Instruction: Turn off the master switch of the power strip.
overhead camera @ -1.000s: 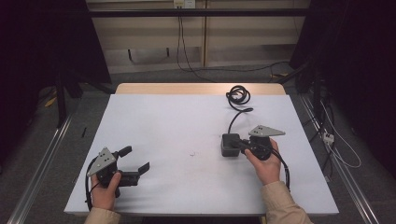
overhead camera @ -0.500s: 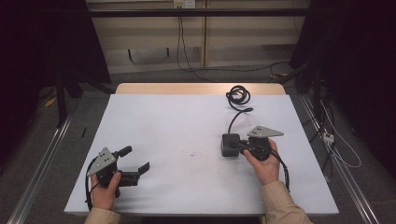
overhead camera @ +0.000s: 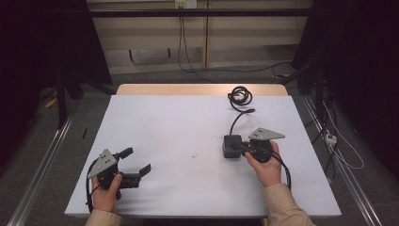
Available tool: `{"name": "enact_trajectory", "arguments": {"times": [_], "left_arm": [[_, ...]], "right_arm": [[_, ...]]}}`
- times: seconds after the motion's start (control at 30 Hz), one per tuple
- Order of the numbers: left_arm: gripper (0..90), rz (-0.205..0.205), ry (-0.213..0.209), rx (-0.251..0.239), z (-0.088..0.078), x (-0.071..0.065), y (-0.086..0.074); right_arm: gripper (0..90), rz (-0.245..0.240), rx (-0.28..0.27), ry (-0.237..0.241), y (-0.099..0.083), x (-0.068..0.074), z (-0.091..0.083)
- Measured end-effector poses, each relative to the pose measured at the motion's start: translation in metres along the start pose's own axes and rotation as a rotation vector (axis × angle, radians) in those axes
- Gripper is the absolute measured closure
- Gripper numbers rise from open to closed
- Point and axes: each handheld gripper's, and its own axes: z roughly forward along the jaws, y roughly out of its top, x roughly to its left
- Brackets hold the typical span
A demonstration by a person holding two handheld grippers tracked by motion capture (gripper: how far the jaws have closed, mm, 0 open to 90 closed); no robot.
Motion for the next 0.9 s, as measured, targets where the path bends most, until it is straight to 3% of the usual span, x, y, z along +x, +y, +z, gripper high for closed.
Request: {"name": "enact_trajectory", "arguments": {"times": [0.2, 0.9], "left_arm": [[2.5, -0.001, 0.001, -0.001, -0.0001, -0.0005, -0.0002], [2.5, 0.000, 0.002, -0.001, -0.0001, -0.0016, -0.0004]], "right_arm": [[90.0, 0.015, 0.003, 0.008, 0.0002, -0.0005, -0.0004], [90.0, -0.007, 0.023, -0.010, 0.0024, 0.0022, 0.0003]]}}
